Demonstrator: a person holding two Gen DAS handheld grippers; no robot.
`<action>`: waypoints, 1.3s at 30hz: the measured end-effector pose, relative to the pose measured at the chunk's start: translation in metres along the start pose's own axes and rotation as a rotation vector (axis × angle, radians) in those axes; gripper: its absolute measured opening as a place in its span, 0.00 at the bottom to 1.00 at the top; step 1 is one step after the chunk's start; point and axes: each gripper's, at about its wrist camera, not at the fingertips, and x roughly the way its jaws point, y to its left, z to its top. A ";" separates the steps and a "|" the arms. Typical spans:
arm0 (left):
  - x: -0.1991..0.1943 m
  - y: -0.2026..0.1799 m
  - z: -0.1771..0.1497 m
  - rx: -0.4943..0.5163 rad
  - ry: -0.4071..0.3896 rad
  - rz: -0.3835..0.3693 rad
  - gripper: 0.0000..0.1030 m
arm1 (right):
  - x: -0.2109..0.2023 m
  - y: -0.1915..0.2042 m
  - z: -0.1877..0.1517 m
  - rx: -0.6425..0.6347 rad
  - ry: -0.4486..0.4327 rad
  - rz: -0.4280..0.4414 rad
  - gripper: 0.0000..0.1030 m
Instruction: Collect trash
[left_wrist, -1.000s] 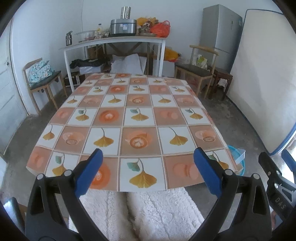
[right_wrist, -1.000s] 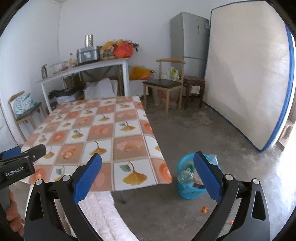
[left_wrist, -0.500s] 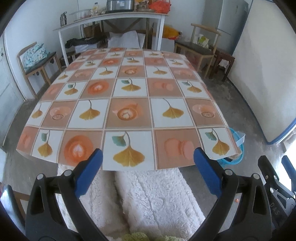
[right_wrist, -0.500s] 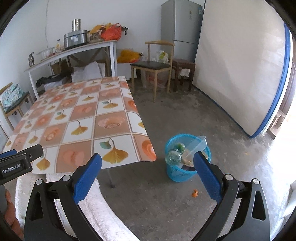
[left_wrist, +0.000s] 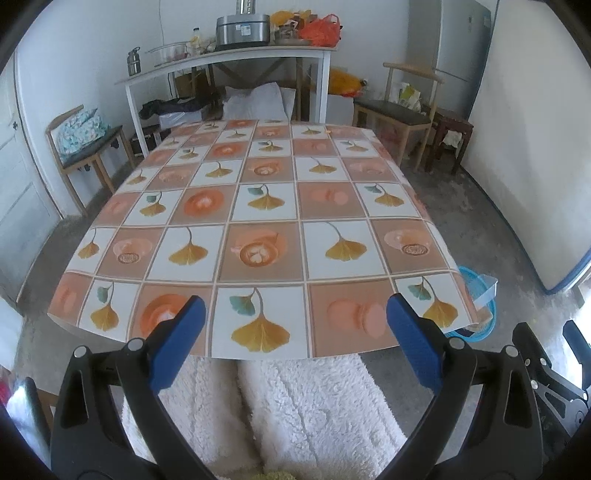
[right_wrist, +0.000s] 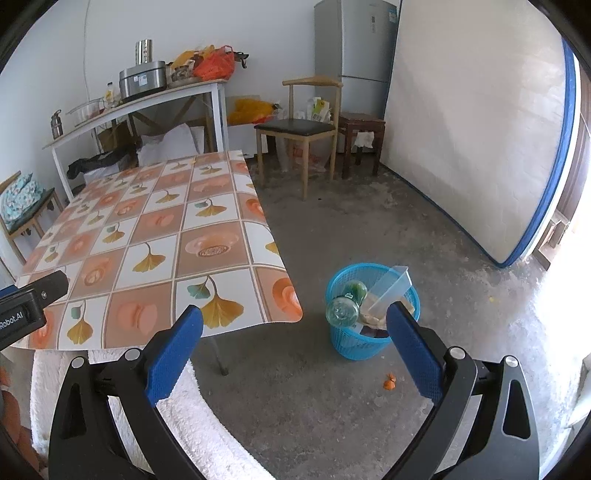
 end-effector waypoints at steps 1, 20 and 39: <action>0.000 -0.001 0.000 0.000 0.001 0.002 0.92 | 0.000 0.000 0.000 0.000 0.001 0.000 0.94; -0.007 -0.009 0.001 0.015 -0.013 0.004 0.92 | -0.002 -0.002 0.004 0.000 -0.002 0.007 0.94; -0.005 -0.011 0.001 0.032 -0.003 0.001 0.92 | -0.002 -0.006 0.005 0.010 -0.001 -0.004 0.94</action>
